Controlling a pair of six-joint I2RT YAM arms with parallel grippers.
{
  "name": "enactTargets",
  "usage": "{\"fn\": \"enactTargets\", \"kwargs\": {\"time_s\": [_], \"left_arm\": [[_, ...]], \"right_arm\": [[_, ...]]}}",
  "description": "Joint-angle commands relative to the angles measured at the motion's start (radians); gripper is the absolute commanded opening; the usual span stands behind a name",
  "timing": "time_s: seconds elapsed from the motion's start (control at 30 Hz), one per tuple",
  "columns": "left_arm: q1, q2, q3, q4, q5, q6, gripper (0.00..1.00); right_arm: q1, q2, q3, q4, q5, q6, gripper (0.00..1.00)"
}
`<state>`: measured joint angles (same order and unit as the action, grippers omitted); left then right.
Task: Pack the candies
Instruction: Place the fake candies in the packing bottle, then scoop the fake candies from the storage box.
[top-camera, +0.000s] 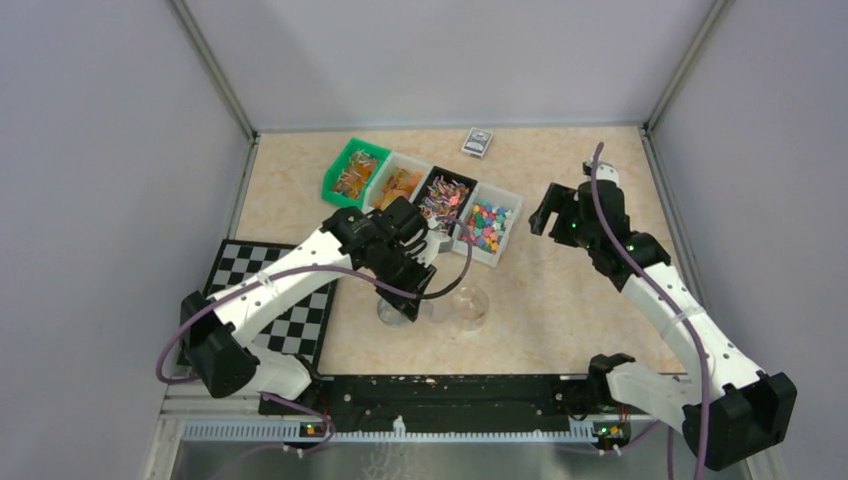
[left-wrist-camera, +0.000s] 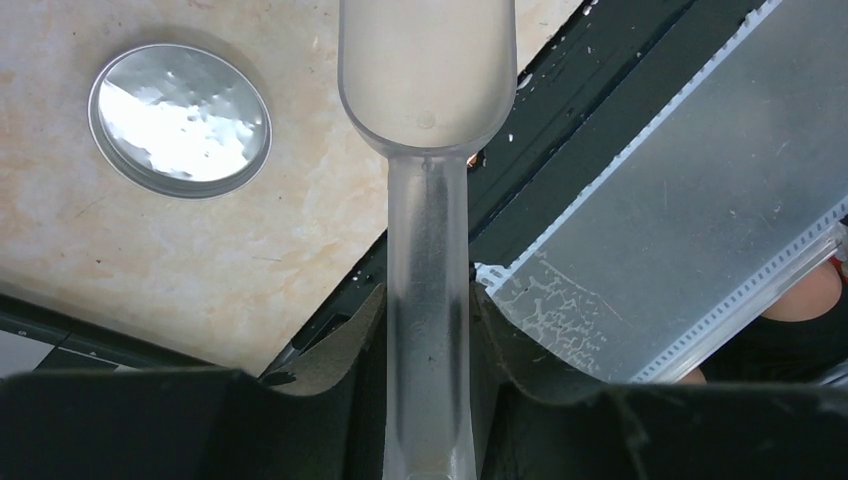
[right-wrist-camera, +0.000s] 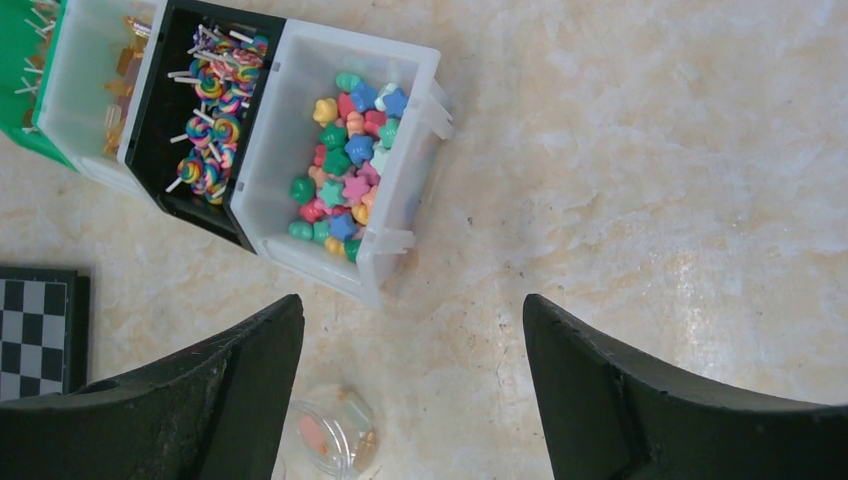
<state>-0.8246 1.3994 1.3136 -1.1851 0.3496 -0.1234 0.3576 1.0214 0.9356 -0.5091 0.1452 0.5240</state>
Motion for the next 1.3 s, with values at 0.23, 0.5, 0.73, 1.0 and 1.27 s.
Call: {"fn": "enactTargets", "kwargs": {"time_s": [0.23,0.5,0.73,1.0,1.27], "left_arm": [[-0.004,-0.084,0.119,0.083,-0.225,-0.062,0.0],[0.066,-0.103,0.137,0.24,-0.555,-0.06,0.0],[0.286,-0.001,0.176,0.278,-0.592,0.049,0.0],[0.473,0.165,0.252,0.287,-0.499,0.146,0.0],[0.497,0.356,0.374,0.274,-0.463,0.19,0.0]], "right_arm": [[0.003,-0.04,-0.004,0.037,-0.052,0.021,0.79],[0.003,-0.043,-0.084,0.12,-0.164,0.148,0.76],[0.003,-0.016,-0.136,0.19,-0.236,0.18,0.69],[0.002,0.038,-0.138,0.212,-0.211,0.174,0.67],[0.003,0.179,-0.077,0.205,-0.102,0.276,0.53]]}}
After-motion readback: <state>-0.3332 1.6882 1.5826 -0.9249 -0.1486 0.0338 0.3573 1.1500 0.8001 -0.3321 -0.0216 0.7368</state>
